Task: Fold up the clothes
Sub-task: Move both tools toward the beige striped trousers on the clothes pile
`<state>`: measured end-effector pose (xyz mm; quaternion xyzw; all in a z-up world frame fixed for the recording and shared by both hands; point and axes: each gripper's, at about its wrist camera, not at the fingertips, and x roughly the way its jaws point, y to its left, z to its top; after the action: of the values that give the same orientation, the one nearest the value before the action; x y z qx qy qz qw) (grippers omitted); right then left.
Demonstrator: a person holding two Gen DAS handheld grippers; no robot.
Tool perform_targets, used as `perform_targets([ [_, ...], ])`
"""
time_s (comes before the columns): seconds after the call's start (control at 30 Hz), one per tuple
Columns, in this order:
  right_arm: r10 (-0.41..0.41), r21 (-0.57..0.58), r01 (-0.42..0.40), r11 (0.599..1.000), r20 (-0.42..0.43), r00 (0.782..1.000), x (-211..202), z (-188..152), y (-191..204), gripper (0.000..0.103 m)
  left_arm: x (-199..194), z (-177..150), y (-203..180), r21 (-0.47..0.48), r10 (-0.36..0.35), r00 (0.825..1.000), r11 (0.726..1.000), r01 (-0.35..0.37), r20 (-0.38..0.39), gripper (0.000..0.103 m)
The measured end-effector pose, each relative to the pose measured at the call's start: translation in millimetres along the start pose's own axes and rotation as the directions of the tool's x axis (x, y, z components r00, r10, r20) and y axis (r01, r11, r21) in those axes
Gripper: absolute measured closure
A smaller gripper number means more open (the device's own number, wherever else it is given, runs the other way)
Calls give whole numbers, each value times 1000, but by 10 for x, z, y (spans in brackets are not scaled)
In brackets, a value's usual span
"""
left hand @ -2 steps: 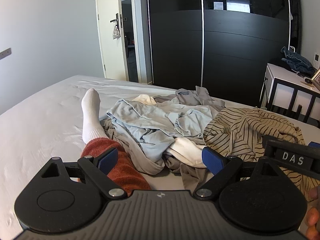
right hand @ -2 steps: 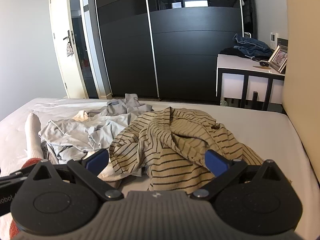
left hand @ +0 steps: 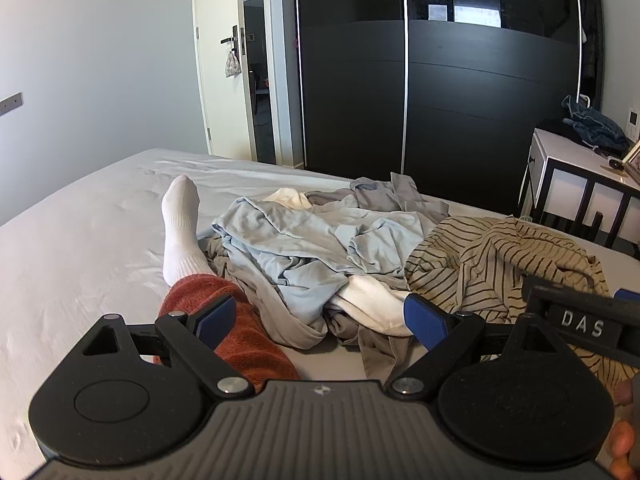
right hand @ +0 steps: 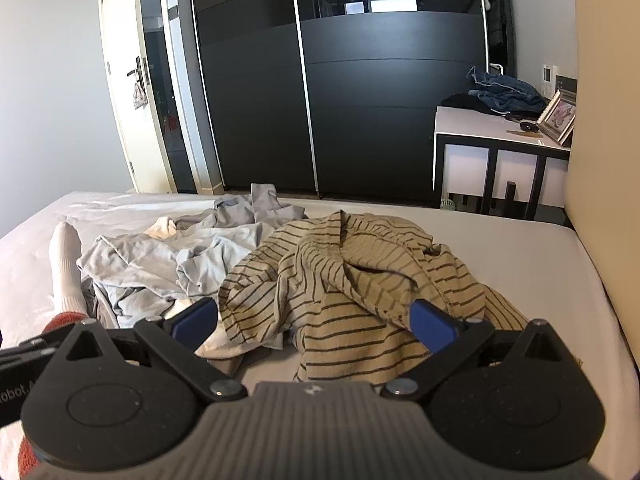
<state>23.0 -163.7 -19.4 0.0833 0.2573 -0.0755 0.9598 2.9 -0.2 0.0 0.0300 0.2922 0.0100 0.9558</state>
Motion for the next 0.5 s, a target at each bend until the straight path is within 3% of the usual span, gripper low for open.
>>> perform_targets([
  [0.17, -16, -15, 16, 1000, 19, 1000, -47, -39, -13, 0, 42, 19, -30, -2, 10, 1000, 1000, -10, -14, 0],
  [0.5, -36, -16, 36, 999, -40, 999, 16, -20, -8, 0, 99, -54, 35, -65, -6, 999, 998, 4, -36, 0],
])
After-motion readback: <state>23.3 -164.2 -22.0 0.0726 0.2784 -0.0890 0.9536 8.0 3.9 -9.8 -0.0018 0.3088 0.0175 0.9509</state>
